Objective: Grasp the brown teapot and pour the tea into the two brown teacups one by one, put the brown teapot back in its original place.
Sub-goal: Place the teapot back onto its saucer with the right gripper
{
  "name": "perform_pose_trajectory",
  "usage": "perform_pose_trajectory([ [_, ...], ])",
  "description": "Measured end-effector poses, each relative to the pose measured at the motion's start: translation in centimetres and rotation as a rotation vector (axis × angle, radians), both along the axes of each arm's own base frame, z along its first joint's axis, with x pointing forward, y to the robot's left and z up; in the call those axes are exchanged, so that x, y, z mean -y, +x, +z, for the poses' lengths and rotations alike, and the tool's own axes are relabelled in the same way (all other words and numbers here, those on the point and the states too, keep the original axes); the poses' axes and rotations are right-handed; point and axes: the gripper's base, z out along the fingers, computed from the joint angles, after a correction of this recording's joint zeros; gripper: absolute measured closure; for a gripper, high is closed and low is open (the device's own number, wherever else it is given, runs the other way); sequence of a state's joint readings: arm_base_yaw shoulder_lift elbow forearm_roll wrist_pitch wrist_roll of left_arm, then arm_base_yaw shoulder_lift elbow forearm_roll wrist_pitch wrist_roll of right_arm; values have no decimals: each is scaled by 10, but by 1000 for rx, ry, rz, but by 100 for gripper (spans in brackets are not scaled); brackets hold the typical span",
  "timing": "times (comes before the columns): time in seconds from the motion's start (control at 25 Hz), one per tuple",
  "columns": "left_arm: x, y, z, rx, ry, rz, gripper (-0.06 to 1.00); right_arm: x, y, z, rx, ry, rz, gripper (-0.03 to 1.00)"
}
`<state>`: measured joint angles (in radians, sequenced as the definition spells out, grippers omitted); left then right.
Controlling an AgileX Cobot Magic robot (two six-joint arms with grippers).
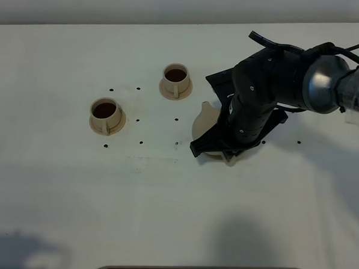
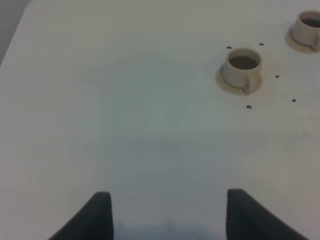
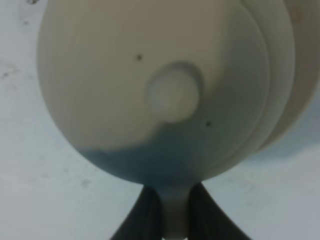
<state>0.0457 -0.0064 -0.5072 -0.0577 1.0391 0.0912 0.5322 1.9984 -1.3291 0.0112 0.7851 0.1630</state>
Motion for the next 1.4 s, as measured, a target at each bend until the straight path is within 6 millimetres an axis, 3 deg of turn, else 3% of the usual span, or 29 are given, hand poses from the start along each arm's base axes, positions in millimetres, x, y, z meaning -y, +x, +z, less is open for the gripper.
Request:
perform_pose_trajectory([
  [0.92, 0, 0, 0, 0, 0, 0, 41, 2, 3, -7, -1, -36, -30, 84],
  [1.16, 0, 0, 0, 0, 0, 0, 41, 2, 2, -5, -17, -40, -12, 67],
  [1.4, 0, 0, 0, 0, 0, 0, 41, 4, -4, 12, -87, -79, 29, 51],
])
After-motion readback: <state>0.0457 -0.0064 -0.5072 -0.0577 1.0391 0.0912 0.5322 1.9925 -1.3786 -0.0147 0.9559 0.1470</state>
